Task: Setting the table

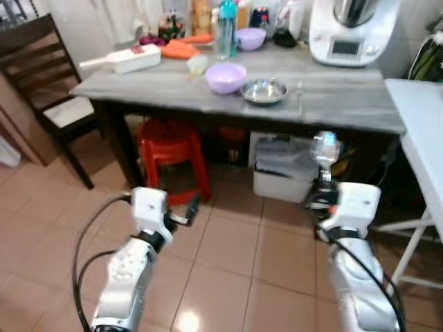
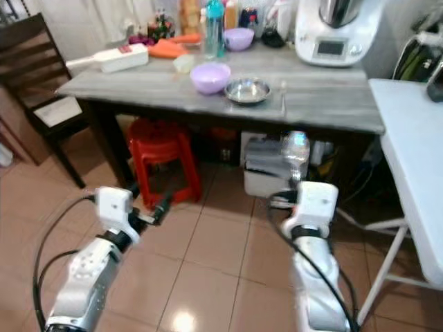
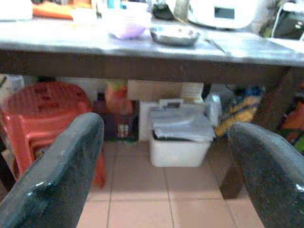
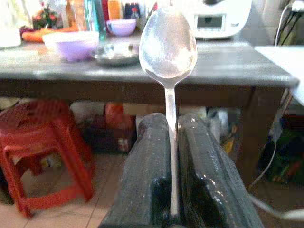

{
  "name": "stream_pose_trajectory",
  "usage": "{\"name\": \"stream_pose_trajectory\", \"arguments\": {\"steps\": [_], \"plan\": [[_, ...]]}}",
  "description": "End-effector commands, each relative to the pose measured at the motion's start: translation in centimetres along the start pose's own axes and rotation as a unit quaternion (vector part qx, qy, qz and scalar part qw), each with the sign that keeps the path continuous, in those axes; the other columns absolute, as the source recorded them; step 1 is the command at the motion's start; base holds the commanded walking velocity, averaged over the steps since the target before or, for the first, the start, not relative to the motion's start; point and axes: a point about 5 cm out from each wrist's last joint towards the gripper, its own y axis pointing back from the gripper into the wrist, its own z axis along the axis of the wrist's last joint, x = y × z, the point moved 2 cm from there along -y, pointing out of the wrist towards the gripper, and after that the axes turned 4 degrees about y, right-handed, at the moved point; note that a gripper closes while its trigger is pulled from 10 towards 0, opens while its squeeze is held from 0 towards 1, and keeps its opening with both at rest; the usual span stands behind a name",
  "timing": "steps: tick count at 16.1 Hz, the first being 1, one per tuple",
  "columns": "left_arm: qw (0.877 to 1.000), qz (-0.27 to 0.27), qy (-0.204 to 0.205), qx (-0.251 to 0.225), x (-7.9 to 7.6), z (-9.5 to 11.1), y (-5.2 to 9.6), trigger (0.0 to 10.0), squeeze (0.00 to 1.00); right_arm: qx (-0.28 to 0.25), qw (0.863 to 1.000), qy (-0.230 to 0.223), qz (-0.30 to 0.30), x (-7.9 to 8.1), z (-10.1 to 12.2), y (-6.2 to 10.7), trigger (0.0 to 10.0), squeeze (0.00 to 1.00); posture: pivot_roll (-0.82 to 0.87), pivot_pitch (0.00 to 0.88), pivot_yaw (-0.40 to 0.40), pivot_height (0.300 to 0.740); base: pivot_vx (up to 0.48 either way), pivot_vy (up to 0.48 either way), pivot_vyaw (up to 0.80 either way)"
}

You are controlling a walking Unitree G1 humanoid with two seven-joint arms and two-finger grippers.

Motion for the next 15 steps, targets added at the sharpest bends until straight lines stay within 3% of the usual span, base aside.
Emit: {"name": "stream_pose_trajectory", "arguments": {"steps": [1, 5, 7, 15], "plan": [[1.000, 0.027, -0.011, 0.002, 1.8, 0.3, 0.9, 10.0, 0.00, -0.014, 1.000, -0.012, 0.010, 0.9, 0.7, 0.3, 10.0, 0.00, -0.02, 0.000, 0.030, 0.740, 0.292, 0.000, 0.00], [0.999, 0.045, -0.020, 0.017, 2.9, -0.3, 2.6, 10.0, 0.00, -0.004, 1.000, 0.009, 0.008, 0.1, -0.1, 2.8, 10.0, 0.00, -0.02, 0.000, 0.025, 0.740, 0.288, 0.000, 0.00], [0.999, 0.045, -0.021, 0.021, 3.0, -0.4, 2.7, 10.0, 0.00, 0.003, 1.000, 0.018, 0.015, 0.0, -0.5, 3.7, 10.0, 0.00, -0.02, 0.000, 0.029, 0.740, 0.283, 0.000, -0.50], [0.998, 0.051, -0.019, 0.018, 3.0, -0.1, 2.8, 10.0, 0.00, 0.001, 1.000, 0.006, 0.014, 0.5, -0.1, 3.7, 10.0, 0.00, -0.02, 0.000, 0.025, 0.740, 0.262, 0.000, -0.52]]}}
